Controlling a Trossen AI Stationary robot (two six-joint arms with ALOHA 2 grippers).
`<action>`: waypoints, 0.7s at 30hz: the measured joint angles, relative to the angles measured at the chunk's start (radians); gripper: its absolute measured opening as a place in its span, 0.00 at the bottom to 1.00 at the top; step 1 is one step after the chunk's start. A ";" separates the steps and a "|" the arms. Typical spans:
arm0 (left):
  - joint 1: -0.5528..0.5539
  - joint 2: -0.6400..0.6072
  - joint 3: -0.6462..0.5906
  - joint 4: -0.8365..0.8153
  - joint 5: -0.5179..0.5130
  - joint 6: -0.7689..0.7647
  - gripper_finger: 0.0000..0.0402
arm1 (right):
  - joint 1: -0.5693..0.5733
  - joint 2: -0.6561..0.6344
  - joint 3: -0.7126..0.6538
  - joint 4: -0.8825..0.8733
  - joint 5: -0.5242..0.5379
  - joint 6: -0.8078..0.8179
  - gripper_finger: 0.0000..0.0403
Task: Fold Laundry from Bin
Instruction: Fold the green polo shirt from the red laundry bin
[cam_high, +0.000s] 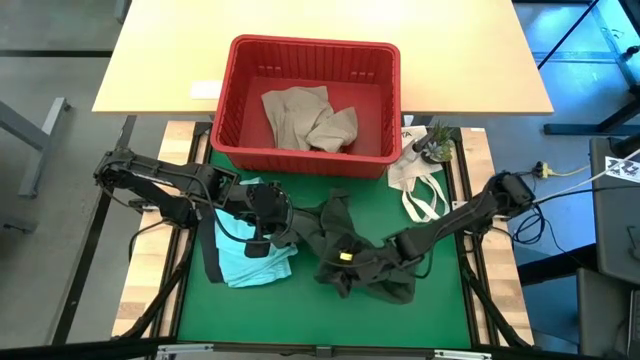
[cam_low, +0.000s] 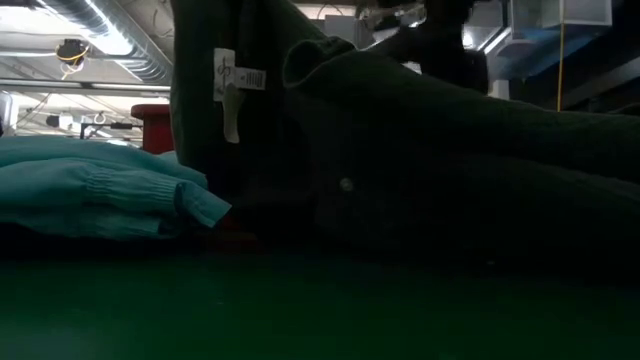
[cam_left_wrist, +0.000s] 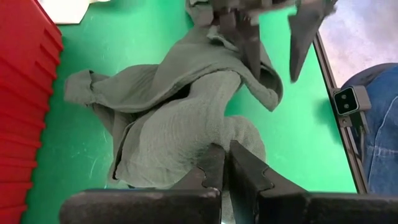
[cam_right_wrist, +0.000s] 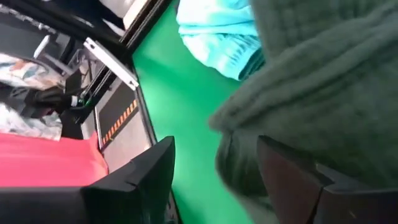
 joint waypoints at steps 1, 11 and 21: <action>0.000 0.000 0.000 0.000 0.000 0.000 0.02 | 0.000 0.010 0.000 0.011 0.002 0.002 0.56; 0.000 0.000 0.000 0.009 0.000 0.005 0.02 | 0.000 0.045 0.000 0.009 0.181 0.002 0.56; 0.000 0.000 0.000 0.009 -0.001 0.007 0.02 | -0.036 0.045 0.000 -0.020 0.315 0.051 0.56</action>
